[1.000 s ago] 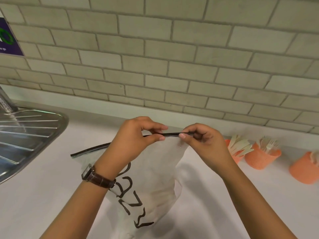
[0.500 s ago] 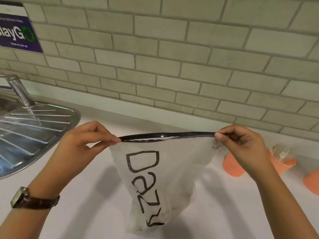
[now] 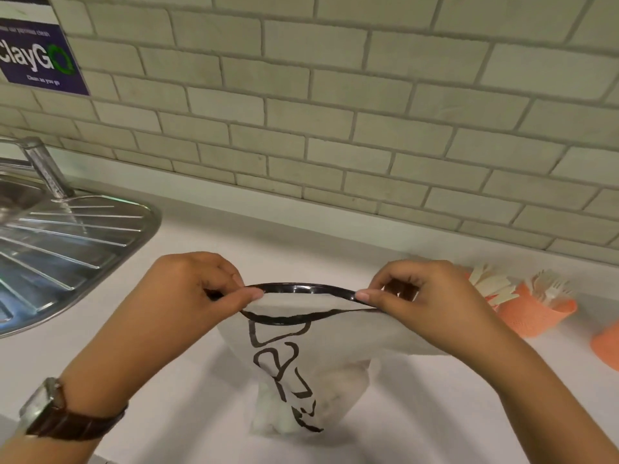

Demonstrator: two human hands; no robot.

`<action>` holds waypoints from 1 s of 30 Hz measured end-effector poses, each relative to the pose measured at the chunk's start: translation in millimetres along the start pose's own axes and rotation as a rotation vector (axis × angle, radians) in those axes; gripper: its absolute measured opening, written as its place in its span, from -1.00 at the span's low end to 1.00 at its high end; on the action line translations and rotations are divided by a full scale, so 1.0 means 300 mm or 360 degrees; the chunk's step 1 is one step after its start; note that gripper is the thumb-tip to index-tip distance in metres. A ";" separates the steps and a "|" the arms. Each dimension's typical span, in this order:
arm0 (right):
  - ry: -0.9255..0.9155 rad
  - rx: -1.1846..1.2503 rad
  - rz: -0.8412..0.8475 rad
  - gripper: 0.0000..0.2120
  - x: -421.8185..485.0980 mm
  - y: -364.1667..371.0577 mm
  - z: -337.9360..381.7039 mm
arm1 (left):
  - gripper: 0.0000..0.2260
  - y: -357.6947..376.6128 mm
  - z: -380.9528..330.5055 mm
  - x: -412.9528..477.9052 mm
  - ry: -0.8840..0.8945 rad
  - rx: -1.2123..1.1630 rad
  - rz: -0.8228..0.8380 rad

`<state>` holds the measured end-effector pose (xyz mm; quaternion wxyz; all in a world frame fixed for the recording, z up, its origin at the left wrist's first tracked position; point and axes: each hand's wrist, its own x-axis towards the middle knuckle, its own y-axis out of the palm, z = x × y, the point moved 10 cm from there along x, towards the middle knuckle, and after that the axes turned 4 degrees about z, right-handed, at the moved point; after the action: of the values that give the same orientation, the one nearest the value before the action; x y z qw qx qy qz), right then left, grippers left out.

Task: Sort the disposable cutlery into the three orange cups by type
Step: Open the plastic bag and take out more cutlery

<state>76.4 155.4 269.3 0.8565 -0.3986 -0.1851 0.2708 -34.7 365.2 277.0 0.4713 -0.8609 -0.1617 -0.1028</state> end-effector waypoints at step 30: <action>0.0965 0.3356 0.0080 -0.67 -0.009 0.334 -0.308 | -0.84 0.546 0.157 -0.011 -0.1374 -0.3600 -0.0023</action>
<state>91.9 153.7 133.8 0.7713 0.4804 0.3658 0.2012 24.9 321.8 123.3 -0.6412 -0.7489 -0.1292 0.1069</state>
